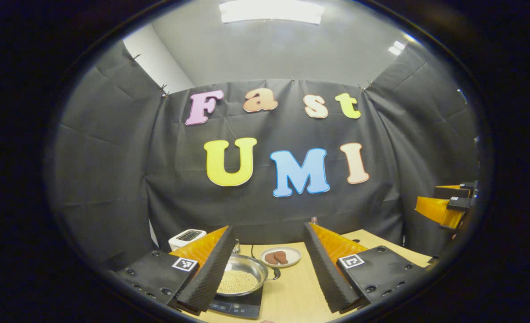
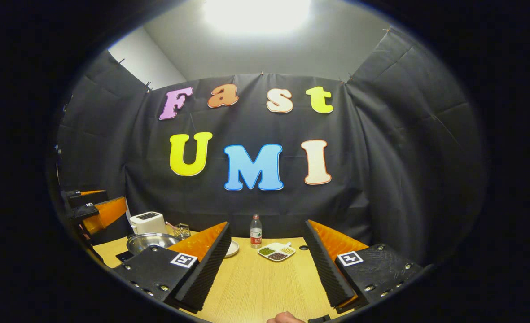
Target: First push the handle of the pot to place it horizontally, then grasp the pot with both hands and set it on the induction cooktop.
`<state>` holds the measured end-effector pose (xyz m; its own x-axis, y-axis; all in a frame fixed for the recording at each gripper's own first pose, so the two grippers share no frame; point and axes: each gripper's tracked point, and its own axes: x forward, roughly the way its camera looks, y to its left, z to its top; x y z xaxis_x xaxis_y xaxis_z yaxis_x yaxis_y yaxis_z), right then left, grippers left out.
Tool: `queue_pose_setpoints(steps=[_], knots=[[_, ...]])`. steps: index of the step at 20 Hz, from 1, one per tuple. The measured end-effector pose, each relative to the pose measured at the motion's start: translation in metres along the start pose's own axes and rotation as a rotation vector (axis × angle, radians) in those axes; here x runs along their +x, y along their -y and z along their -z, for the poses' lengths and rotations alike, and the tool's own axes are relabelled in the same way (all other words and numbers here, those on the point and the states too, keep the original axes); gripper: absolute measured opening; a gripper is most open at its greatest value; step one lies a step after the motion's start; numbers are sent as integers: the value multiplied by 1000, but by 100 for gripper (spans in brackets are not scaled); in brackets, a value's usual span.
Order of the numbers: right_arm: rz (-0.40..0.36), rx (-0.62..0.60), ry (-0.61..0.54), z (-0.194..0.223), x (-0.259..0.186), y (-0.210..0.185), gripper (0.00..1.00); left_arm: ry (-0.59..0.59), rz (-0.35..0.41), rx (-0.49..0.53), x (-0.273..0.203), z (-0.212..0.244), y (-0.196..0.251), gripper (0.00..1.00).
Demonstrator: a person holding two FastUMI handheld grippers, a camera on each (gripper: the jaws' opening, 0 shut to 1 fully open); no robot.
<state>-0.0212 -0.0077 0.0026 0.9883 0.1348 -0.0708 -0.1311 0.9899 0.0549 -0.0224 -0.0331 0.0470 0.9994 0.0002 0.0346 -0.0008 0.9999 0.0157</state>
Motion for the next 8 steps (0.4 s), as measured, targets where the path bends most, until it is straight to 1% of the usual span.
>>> queue_pose_setpoints(steps=[4,5,6,8], knots=[[9,6,9,-4,-9,-4,98,15,0,-6,-10,-4,-8,93],[17,0,10,-5,-11,-3,98,17,0,-6,-11,-5,-10,98],[23,-5,11,-6,-13,-4,98,18,-1,-8,-13,-6,-12,93],[27,-4,8,-6,-17,-7,98,16,2,-21,-16,-5,-13,93]])
